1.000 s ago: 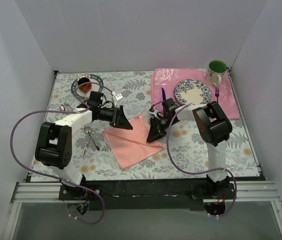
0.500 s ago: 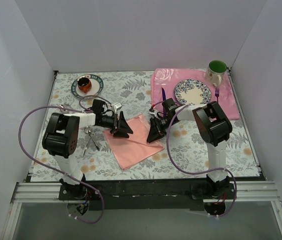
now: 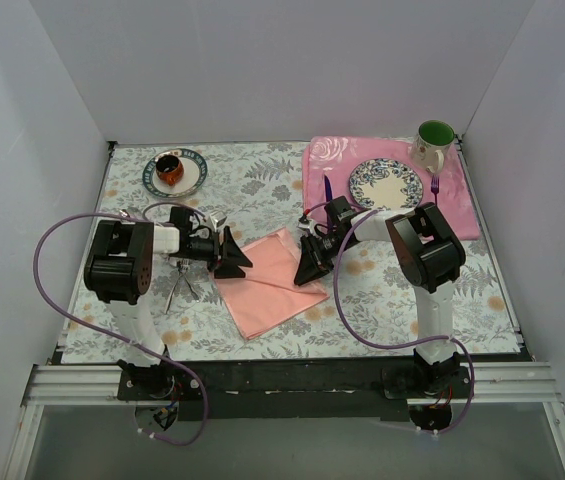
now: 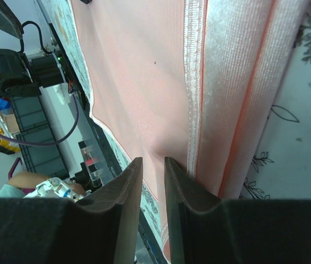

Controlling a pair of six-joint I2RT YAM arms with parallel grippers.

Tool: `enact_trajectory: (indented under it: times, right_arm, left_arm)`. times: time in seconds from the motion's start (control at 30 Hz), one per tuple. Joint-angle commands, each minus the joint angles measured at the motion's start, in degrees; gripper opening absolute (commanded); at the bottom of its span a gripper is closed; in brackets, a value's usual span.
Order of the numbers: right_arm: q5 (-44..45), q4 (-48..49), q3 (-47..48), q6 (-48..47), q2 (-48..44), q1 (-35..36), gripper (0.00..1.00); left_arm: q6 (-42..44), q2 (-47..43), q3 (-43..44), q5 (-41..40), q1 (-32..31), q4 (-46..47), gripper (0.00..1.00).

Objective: Fold the napkin into a case and place the utensils inside
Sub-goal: Smooth out the top corner of the smaller-rectangle-folded napkin from the folded napkin.

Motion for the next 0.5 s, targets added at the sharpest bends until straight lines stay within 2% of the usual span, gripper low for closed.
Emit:
enact_trajectory:
  times: [0.0,0.2,0.33,0.47]
  right_arm:
    - [4.88,-0.64,-1.45,-1.94,1.39,0.11,0.32]
    - [5.15,-0.82,-1.45,-2.2,1.22,0.11,0.32]
    - [4.97,-0.73,-1.36,-2.29,1.04,0.2,0.31]
    - [4.45,-0.64,-1.1,-2.2,0.86,0.2,0.31]
  left_arm:
    - [2.85,1.02,-1.63,2.43,1.89,0.86,0.59]
    - [4.34,1.82,-1.64,5.94,3.47,0.78,0.58]
    - [6.01,-2.92,-0.41,10.43,3.38,-0.54,0.58]
    - [10.91,-9.42,2.76,7.02,3.38,-4.66,0.55]
